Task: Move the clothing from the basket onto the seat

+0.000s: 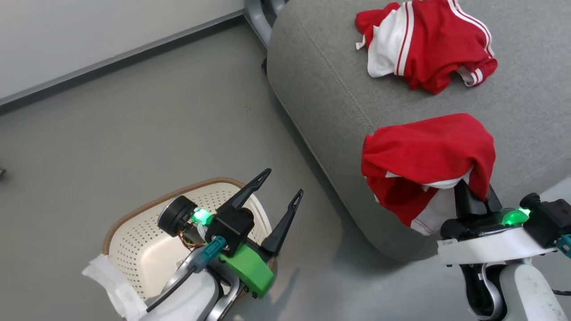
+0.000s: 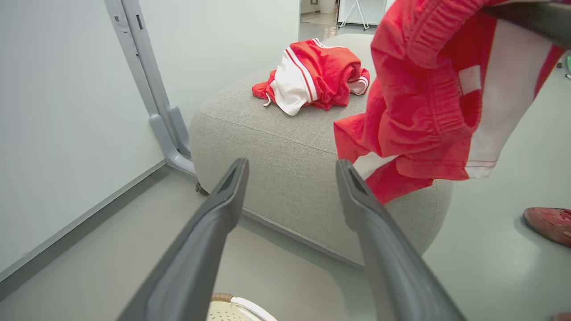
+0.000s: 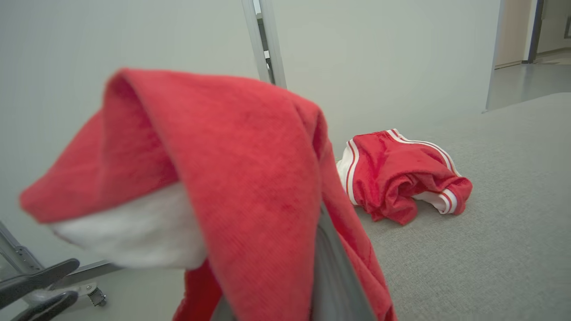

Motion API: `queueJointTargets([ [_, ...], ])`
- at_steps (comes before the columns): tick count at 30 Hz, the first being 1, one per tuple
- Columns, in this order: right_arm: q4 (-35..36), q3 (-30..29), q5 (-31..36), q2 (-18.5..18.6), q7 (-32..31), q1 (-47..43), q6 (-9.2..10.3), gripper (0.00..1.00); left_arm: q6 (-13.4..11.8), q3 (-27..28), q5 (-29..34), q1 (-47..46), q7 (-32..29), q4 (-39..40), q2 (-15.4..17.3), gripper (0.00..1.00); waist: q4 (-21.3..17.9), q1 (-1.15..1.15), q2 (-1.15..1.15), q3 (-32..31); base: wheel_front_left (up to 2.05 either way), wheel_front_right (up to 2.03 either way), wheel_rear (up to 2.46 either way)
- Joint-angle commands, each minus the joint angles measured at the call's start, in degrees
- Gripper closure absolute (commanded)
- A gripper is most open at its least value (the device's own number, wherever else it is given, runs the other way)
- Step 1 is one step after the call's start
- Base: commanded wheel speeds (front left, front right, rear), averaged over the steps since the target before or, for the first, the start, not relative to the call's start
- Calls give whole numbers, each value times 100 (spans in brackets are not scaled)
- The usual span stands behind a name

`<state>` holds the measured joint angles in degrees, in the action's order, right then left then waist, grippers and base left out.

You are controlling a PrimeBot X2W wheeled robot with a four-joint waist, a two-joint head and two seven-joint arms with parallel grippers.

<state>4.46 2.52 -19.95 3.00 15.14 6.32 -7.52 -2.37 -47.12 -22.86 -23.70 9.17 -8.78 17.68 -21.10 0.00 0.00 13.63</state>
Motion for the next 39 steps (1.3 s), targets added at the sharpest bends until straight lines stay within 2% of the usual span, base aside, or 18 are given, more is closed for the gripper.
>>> queueJointTargets([
  [1, 72, -91, -76, -12, 1, -10, 6, 100, 46, -25, 64, -140, -46, 34, 65, 0, -547, 0, 0, 578, 0, 0, 0],
  [6, 245, -486, -108, -15, 1, 249, 6, 100, 127, -106, 113, -331, -210, 152, 102, 0, -628, 0, 0, 979, 0, 0, 0],
  [12, 282, -1353, -140, 5, 0, 1126, 6, 100, 241, -201, 324, -736, -435, 385, 162, 0, -359, 0, 0, 1786, 0, 0, 0],
  [16, 104, -1846, -173, 369, 0, 1977, 6, 100, 375, -249, 390, -1039, -571, 507, 156, 0, -55, 0, 0, 2352, 0, 0, 0],
  [19, -189, -2259, -182, 746, 1, 2697, 6, 100, 444, -271, 439, -1251, -619, 577, 169, 0, 197, 0, 0, 2743, 0, 0, 0],
  [20, -459, -2463, -208, 966, 0, 3140, 6, 100, 485, -273, 468, -1379, -620, 582, 175, 0, 355, 0, 0, 2939, 0, 0, 0],
  [22, -781, -2616, -157, 1173, 0, 3536, 6, 100, 490, -264, 508, -1488, -594, 571, 169, 0, 492, 0, 0, 3101, 0, 0, 0],
  [26, -1503, -2888, 62, 1459, 0, 4196, 6, 100, 539, -272, 523, -1646, -531, 524, 111, 0, 721, 0, 0, 3308, 0, 0, 0],
  [29, -2074, -3174, 283, 1477, 0, 4483, 6, 100, 595, -319, 535, -1762, -481, 428, 40, 0, 868, 0, 0, 3362, 0, 0, 0],
  [30, -2256, -3232, 323, 1491, 0, 4534, 6, 80, 602, -331, 541, -1798, -462, 399, 13, 0, 905, 0, 0, 3363, 0, 0, 0],
  [31, -2442, -3284, 374, 1485, 0, 4580, 6, 33, 613, -349, 543, -1839, -442, 368, -21, 0, 945, 0, 0, 3352, 0, 0, 0],
  [32, -2544, -3350, 452, 1485, 1, 4615, 6, 0, 619, -352, 536, -1862, -438, 343, -43, 0, 969, 0, 0, 3341, 0, 0, 0],
  [36, -2796, -3505, 363, 1176, 0, 4448, 6, 0, 637, -239, 248, -1805, -395, 255, -155, 0, 994, 0, 0, 3210, 0, 0, 0],
  [39, -2697, -3422, 304, 1010, 0, 3966, 6, 0, 578, -172, 154, -1724, -183, 211, -211, 0, 980, 0, 0, 3003, 0, 0, 0],
])
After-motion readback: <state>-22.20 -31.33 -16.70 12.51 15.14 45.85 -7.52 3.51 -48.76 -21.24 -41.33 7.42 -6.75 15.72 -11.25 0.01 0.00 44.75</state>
